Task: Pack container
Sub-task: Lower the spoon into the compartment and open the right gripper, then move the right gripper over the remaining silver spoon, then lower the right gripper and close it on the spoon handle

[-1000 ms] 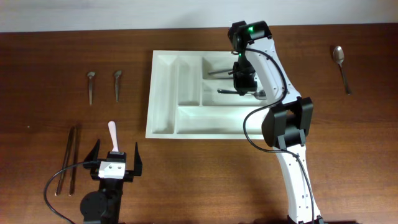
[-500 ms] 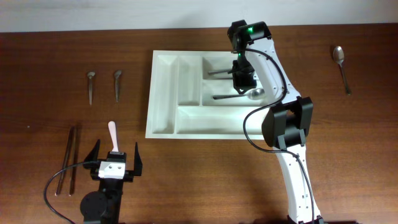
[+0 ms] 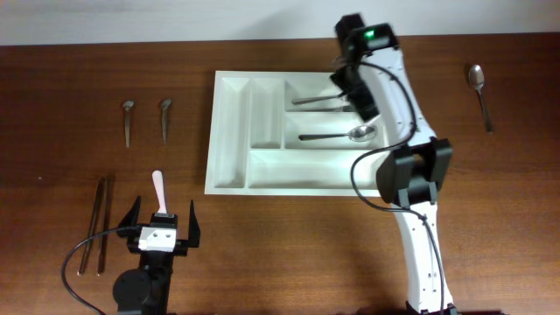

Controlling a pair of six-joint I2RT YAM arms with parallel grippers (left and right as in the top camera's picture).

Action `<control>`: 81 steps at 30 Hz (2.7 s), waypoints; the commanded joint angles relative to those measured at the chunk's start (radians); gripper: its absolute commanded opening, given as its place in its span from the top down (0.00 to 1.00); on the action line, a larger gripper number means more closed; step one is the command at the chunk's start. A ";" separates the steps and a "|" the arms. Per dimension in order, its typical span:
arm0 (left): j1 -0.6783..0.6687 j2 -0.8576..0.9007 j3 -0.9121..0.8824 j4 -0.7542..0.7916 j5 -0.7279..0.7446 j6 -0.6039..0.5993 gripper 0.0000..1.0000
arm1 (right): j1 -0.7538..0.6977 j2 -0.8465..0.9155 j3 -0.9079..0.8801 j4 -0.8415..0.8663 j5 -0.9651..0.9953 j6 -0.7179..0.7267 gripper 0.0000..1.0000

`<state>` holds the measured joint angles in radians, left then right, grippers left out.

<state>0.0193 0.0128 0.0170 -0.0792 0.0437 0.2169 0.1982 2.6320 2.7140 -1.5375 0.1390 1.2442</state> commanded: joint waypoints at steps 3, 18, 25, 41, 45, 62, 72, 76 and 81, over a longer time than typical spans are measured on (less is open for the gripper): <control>0.003 -0.008 -0.008 0.000 -0.007 -0.002 0.01 | -0.112 -0.023 0.270 0.034 0.053 -0.606 0.01; 0.003 -0.008 -0.008 0.000 -0.007 -0.002 0.01 | -0.478 -0.034 0.417 -0.016 -0.286 -1.378 0.01; 0.003 -0.008 -0.008 0.000 -0.007 -0.002 0.01 | -0.612 -0.020 0.378 0.017 -0.294 -1.611 0.01; 0.003 -0.008 -0.008 0.000 -0.007 -0.002 0.01 | -0.664 -0.016 0.051 0.132 -0.196 -1.632 0.01; 0.003 -0.008 -0.008 0.000 -0.007 -0.002 0.01 | -0.677 0.001 0.049 0.129 -0.178 -1.633 0.01; 0.003 -0.008 -0.008 0.000 -0.007 -0.002 0.01 | -0.684 0.109 0.038 0.287 -0.205 -1.701 0.01; 0.003 -0.008 -0.008 0.000 -0.007 -0.002 0.01 | -0.684 0.153 0.032 0.312 -0.222 -1.700 0.01; 0.003 -0.008 -0.008 0.000 -0.007 -0.002 0.01 | -0.684 0.172 0.032 0.310 -0.221 -1.699 0.01; 0.003 -0.008 -0.008 0.000 -0.007 -0.002 0.01 | -0.684 0.176 0.023 0.307 -0.220 -1.700 0.01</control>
<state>0.0193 0.0128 0.0170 -0.0792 0.0437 0.2169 -0.4839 2.7899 2.7449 -1.2301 -0.0719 -0.4488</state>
